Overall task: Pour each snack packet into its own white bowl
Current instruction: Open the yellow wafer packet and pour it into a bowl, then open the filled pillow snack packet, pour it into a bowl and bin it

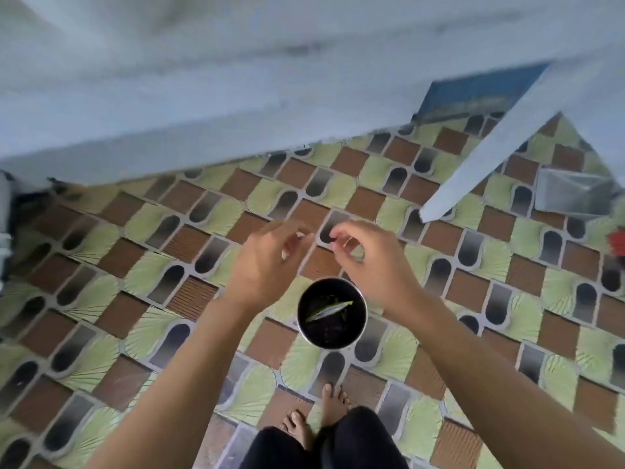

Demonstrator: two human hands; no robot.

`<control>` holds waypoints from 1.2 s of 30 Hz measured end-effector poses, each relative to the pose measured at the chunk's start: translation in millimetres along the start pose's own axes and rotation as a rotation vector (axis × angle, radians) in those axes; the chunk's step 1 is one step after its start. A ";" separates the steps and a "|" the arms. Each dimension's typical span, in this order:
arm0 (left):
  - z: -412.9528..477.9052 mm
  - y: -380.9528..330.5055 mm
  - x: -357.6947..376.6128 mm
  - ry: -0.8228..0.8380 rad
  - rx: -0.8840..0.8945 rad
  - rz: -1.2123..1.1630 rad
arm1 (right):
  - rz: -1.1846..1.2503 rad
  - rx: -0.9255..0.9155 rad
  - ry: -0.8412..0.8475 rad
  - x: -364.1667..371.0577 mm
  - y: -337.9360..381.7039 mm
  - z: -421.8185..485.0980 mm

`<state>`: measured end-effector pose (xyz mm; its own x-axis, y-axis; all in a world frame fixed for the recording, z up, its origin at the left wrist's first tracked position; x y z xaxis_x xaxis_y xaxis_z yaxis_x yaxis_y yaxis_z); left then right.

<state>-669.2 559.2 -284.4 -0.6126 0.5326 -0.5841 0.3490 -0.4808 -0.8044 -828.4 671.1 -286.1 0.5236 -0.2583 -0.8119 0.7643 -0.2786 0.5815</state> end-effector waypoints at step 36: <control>-56.2 -21.2 -696.5 -0.760 0.094 0.284 | 0.239 -0.640 -0.264 -22.9 646.2 258.2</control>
<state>-210.1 237.7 133.3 -0.8349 -0.2202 -0.5044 0.5235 -0.6006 -0.6043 -443.7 258.1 121.6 0.6571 -0.4815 -0.5799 0.7531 0.3879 0.5314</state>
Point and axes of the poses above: each hand's wrist, its own z-axis towards the middle knuckle, its own x-axis out of the palm, y = z × x, the point moved 1 cm from there along z, towards the middle knuckle, and after that the axes turned 11 degrees about -z, right-handed, at the moved point
